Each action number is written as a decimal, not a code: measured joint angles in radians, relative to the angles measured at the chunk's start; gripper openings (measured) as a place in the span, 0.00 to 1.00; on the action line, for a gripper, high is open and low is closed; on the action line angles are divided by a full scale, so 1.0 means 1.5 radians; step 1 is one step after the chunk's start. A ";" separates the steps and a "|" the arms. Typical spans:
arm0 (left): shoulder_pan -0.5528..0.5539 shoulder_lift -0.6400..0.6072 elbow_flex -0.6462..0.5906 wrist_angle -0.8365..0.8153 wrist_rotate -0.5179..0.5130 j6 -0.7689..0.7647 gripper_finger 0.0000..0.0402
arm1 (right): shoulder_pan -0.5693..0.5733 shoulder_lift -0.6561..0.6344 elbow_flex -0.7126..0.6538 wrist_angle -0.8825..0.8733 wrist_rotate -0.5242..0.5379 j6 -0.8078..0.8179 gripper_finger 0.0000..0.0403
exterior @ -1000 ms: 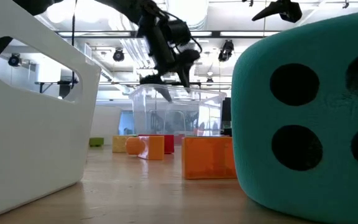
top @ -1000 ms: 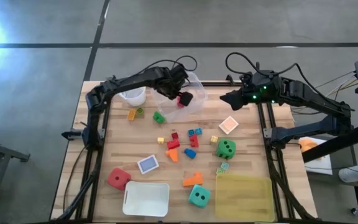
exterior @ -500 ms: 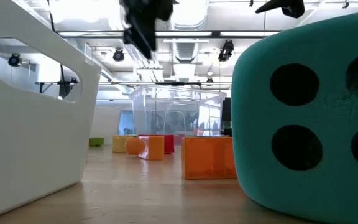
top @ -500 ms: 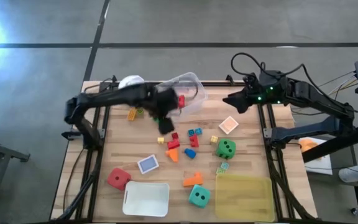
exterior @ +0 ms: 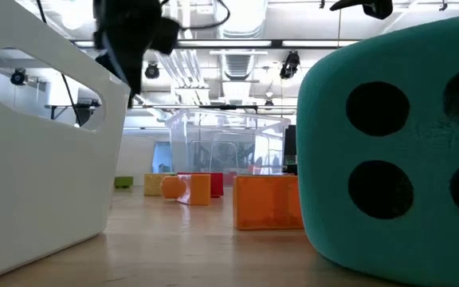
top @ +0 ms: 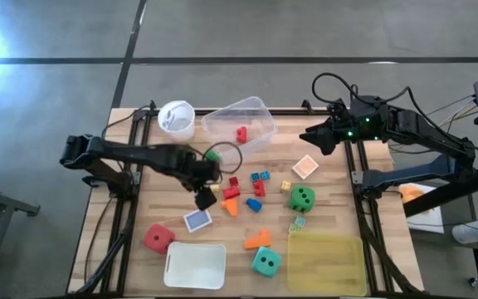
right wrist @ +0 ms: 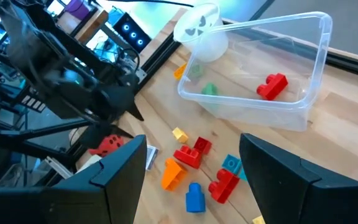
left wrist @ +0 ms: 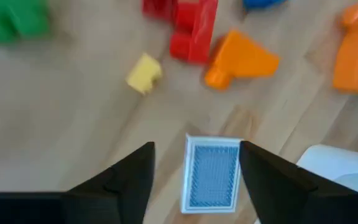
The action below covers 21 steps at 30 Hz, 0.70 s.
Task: Pick & Place Toys
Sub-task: Put the blue deck of cards into the white bin
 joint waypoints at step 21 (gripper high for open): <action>-0.124 0.003 -0.092 0.053 0.017 -0.097 0.98 | 0.000 0.000 0.000 0.000 0.000 0.006 0.62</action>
